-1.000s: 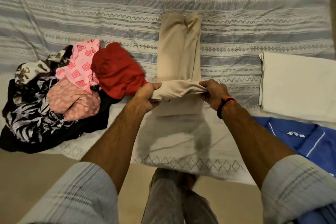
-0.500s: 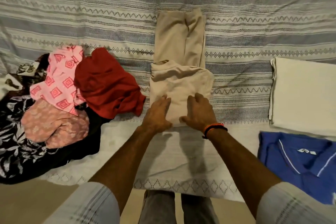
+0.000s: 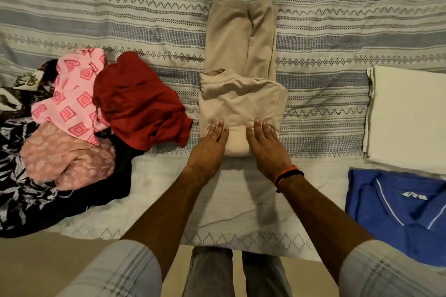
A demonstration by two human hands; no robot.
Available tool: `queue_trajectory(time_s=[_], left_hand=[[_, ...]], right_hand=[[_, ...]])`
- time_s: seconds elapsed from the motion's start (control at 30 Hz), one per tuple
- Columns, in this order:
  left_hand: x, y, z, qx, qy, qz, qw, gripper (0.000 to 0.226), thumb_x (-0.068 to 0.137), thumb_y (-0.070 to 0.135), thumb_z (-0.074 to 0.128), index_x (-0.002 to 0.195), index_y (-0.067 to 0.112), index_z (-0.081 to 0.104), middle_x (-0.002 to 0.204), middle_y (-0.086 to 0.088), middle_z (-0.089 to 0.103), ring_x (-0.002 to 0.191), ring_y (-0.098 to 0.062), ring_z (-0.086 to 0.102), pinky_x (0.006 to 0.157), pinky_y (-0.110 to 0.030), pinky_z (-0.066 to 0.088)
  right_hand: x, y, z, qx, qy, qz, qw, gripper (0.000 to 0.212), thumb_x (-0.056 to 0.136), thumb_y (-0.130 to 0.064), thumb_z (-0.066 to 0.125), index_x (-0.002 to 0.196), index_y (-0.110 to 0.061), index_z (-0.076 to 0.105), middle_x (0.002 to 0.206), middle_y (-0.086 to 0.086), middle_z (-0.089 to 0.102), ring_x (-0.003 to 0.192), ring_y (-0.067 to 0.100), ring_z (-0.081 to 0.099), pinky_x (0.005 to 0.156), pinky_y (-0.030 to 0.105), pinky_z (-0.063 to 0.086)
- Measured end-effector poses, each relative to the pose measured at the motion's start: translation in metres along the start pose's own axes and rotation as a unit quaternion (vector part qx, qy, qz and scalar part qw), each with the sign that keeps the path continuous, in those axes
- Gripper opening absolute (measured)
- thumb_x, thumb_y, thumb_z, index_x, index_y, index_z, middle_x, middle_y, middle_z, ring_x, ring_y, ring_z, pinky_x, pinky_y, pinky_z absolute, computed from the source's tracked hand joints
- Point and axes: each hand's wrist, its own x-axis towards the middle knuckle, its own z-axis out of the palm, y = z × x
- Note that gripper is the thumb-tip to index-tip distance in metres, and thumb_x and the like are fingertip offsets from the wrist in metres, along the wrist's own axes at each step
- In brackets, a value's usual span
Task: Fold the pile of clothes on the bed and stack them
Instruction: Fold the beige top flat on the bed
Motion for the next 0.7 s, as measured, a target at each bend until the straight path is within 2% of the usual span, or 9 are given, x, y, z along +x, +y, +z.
queue_trajectory(time_s=[0.1, 0.2, 0.3, 0.4, 0.47, 0.7], left_hand=[[-0.006, -0.001, -0.011, -0.010, -0.011, 0.001, 1.000, 0.077, 0.092, -0.007, 0.046, 0.157, 0.016, 0.012, 0.166, -0.004, 0.002, 0.151, -0.026, 0.011, 0.116, -0.041, 0.030], [-0.019, 0.002, -0.024, -0.010, -0.017, 0.007, 1.000, 0.072, 0.093, -0.004, 0.048, 0.156, 0.017, 0.019, 0.165, -0.002, 0.013, 0.149, -0.024, 0.022, 0.115, -0.043, 0.034], [-0.044, 0.015, -0.033, -0.009, -0.026, 0.009, 1.000, 0.070, 0.092, -0.002, 0.049, 0.155, 0.017, 0.025, 0.162, -0.004, 0.022, 0.145, -0.024, 0.030, 0.116, -0.040, 0.032], [-0.067, 0.024, -0.035, -0.031, -0.033, -0.005, 0.999, 0.067, 0.091, -0.001, 0.050, 0.152, 0.021, 0.033, 0.156, -0.005, 0.037, 0.137, -0.027, 0.040, 0.113, -0.040, 0.034], [-0.088, 0.034, -0.035, -0.045, -0.031, -0.012, 0.998, 0.066, 0.089, -0.001, 0.051, 0.149, 0.022, 0.038, 0.150, -0.005, 0.045, 0.133, -0.028, 0.044, 0.110, -0.040, 0.037], [-0.149, 0.070, -0.031, -0.070, 0.013, -0.038, 0.997, 0.060, 0.086, -0.002, 0.049, 0.141, 0.021, 0.049, 0.139, -0.010, 0.055, 0.125, -0.031, 0.052, 0.103, -0.041, 0.044]], right_hand=[[-0.006, 0.003, -0.010, 0.012, -0.009, -0.004, 1.000, 0.062, 0.096, 0.003, 0.034, 0.154, -0.003, 0.014, 0.161, 0.025, 0.011, 0.149, 0.040, 0.014, 0.123, 0.047, 0.014], [-0.015, 0.005, -0.022, 0.029, -0.013, -0.003, 0.999, 0.059, 0.095, 0.000, 0.041, 0.152, -0.004, 0.024, 0.158, 0.022, 0.023, 0.146, 0.036, 0.026, 0.119, 0.045, 0.025], [-0.036, 0.005, -0.032, 0.036, -0.021, -0.006, 0.999, 0.053, 0.091, -0.002, 0.048, 0.143, -0.006, 0.038, 0.149, 0.019, 0.039, 0.135, 0.035, 0.041, 0.108, 0.045, 0.040], [-0.062, 0.004, -0.037, 0.042, -0.032, -0.005, 0.999, 0.045, 0.088, -0.005, 0.054, 0.132, -0.009, 0.050, 0.134, 0.013, 0.055, 0.120, 0.032, 0.054, 0.098, 0.042, 0.047], [-0.086, 0.003, -0.040, 0.049, -0.031, 0.000, 0.998, 0.042, 0.086, -0.006, 0.056, 0.128, -0.011, 0.053, 0.127, 0.011, 0.059, 0.113, 0.031, 0.057, 0.094, 0.040, 0.047], [-0.153, -0.001, -0.040, 0.081, -0.023, 0.012, 0.996, 0.044, 0.084, -0.004, 0.056, 0.127, -0.009, 0.053, 0.124, 0.013, 0.059, 0.113, 0.032, 0.054, 0.095, 0.041, 0.045]])
